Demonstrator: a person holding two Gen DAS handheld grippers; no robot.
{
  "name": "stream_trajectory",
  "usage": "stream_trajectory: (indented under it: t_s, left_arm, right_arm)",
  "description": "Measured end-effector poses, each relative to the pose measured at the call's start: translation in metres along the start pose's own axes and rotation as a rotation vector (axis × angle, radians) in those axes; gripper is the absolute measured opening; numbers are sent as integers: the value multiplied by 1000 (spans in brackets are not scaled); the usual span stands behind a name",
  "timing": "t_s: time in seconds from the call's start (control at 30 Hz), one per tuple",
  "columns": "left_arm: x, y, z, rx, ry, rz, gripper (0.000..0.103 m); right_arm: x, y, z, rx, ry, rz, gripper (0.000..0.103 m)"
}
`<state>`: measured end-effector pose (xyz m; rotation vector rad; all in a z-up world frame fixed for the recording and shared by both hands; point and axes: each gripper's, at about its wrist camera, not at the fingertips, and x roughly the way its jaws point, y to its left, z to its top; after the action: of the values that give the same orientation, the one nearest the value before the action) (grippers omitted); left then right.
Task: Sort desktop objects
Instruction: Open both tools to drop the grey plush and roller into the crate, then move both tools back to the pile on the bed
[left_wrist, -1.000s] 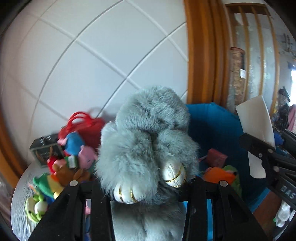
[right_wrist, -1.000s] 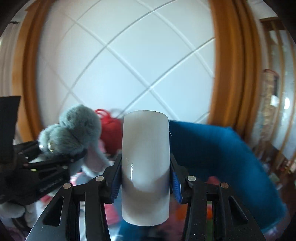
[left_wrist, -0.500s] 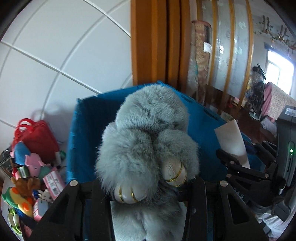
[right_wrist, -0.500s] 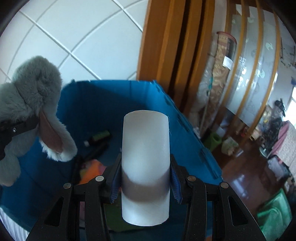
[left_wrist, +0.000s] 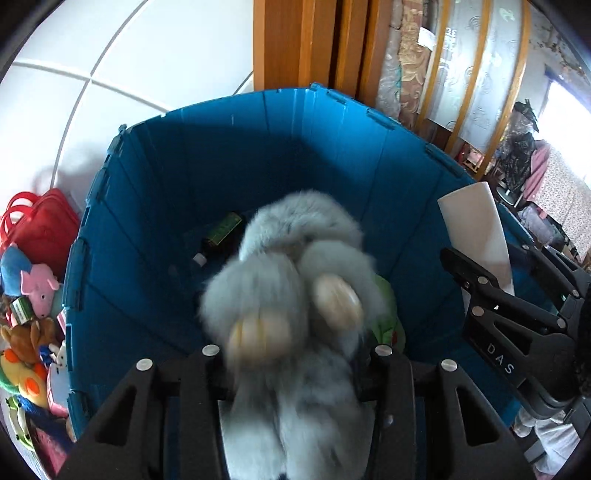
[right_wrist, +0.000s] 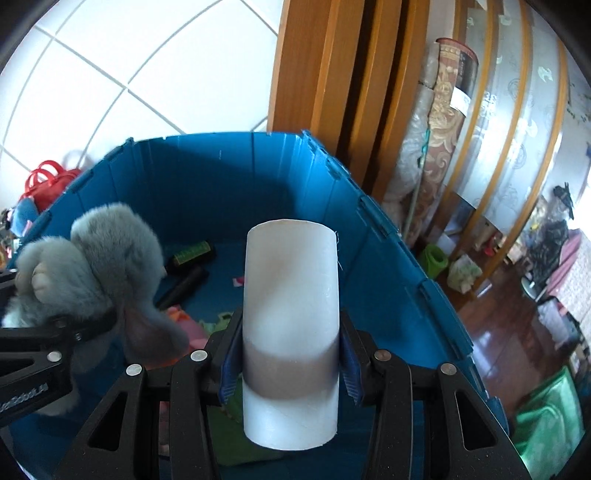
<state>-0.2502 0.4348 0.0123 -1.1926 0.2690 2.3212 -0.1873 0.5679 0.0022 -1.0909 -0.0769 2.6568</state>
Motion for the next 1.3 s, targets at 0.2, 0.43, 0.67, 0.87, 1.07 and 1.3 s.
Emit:
stream_trajectory:
  t_s: [0.2, 0.43, 0.67, 0.87, 1.07, 1.3]
  left_arm:
    - [1, 5, -9, -5, -9, 44, 40]
    - [14, 13, -5, -34, 73, 86, 40]
    - [12, 16, -6, -38, 59, 105, 40]
    - [-7, 11, -10, -6, -56, 124, 40]
    - [-16, 9, -12, 2, -116, 159, 40]
    - [-19, 22, -10, -63, -138, 122, 40]
  right_arm:
    - [4, 0, 1, -23, 9, -3, 45]
    - [5, -4, 1, 16, 17, 1, 49]
    - [-4, -7, 2, 51, -33, -4, 79]
    - [-8, -11, 1, 76, -65, 14, 88]
    - [-10, -11, 1, 92, -84, -2, 91]
    - [-15, -11, -1, 101, -130, -29, 92]
